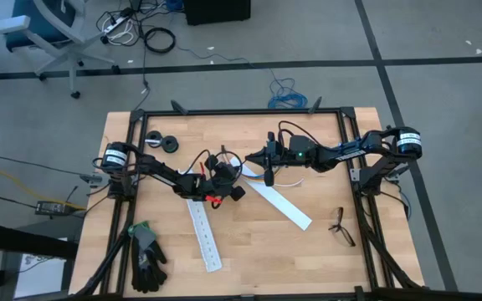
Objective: Ziptie cables
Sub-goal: Wrap the cables together using the black zip tie
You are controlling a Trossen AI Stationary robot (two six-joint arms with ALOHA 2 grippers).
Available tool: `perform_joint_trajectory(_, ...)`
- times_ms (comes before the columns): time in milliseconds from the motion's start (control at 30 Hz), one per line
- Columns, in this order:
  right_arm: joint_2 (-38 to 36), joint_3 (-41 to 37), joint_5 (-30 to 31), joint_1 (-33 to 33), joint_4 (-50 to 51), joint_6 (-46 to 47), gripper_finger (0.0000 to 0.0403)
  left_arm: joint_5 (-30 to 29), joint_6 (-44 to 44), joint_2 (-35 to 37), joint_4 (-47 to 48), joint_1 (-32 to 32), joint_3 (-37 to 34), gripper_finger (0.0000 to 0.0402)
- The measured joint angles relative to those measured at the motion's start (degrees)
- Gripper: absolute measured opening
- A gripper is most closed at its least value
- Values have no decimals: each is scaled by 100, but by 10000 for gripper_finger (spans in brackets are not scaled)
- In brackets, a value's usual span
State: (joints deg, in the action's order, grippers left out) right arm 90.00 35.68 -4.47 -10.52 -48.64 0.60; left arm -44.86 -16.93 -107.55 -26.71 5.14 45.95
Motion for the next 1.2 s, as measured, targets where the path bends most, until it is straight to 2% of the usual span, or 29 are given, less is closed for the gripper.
perform_joint_trajectory(367, -9, 0, 759, 0, -267, -296, 0, -17, -581, 3, 570, 9, 0, 24)
perform_joint_trajectory(667, -14, -2, 1789, 42, -933, -788, 0, -9, -589, 3, 660, 9, 0, 26)
perform_joint_trajectory(900, -15, -2, 2880, 113, -1106, -1128, 0, -11, -670, 3, 797, 16, 2, 26)
perform_joint_trajectory(1200, -15, -7, 3511, 138, -1392, -1436, 0, -27, -749, 9, 825, 16, -11, 26)
